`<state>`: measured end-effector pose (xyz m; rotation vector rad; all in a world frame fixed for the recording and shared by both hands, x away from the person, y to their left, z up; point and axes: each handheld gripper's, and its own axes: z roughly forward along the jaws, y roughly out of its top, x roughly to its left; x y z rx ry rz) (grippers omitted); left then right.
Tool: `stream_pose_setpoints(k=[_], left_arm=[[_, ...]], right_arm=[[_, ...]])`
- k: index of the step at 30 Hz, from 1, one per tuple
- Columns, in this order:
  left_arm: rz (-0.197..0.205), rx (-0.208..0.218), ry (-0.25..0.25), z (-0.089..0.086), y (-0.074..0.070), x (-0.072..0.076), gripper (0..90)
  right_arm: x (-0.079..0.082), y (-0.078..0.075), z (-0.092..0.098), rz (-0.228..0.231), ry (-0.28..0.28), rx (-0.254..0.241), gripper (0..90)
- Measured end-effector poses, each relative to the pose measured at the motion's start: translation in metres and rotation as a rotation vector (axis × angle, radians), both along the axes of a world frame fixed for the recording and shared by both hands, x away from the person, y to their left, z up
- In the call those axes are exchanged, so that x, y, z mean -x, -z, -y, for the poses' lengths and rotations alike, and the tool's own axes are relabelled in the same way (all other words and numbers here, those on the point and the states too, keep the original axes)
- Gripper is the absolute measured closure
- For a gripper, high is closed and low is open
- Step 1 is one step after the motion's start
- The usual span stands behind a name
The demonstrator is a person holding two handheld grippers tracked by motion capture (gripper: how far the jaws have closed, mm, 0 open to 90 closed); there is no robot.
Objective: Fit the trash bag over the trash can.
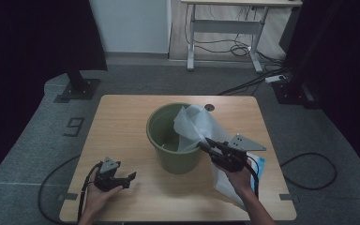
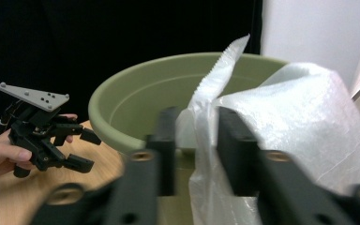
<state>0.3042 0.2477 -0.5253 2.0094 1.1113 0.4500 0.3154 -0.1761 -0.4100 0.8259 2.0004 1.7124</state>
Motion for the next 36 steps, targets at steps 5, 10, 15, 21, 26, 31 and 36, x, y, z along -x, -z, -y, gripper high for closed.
stream_pose_setpoints(k=[5, 10, 15, 21, 26, 31, 36], left_arm=[[0.001, 0.002, -0.004, -0.001, 0.000, 0.000, 17.3], [0.001, 0.004, -0.003, 0.000, -0.001, 0.000, 17.4], [0.002, 0.003, -0.005, 0.000, -0.001, 0.001, 17.4], [0.001, -0.001, -0.005, 0.000, 0.000, 0.000, 17.4], [0.002, 0.004, -0.007, 0.000, -0.001, 0.000, 17.4], [0.010, -0.014, -0.014, 0.000, -0.002, 0.001, 17.3], [0.013, -0.002, -0.017, 0.001, -0.004, 0.001, 17.5]], right_arm=[[0.022, -0.001, 0.006, 0.091, 0.129, 0.017, 34.5], [0.036, 0.009, 0.021, 0.079, 0.170, 0.031, 28.9], [0.038, 0.031, 0.035, 0.023, 0.212, 0.045, 25.8], [0.035, 0.058, 0.036, -0.045, 0.223, 0.067, 23.1], [0.030, 0.075, 0.028, -0.080, 0.231, 0.099, 22.8], [0.027, 0.090, 0.024, -0.109, 0.271, 0.132, 32.6], [0.023, 0.096, 0.032, -0.141, 0.285, 0.129, 62.1]])
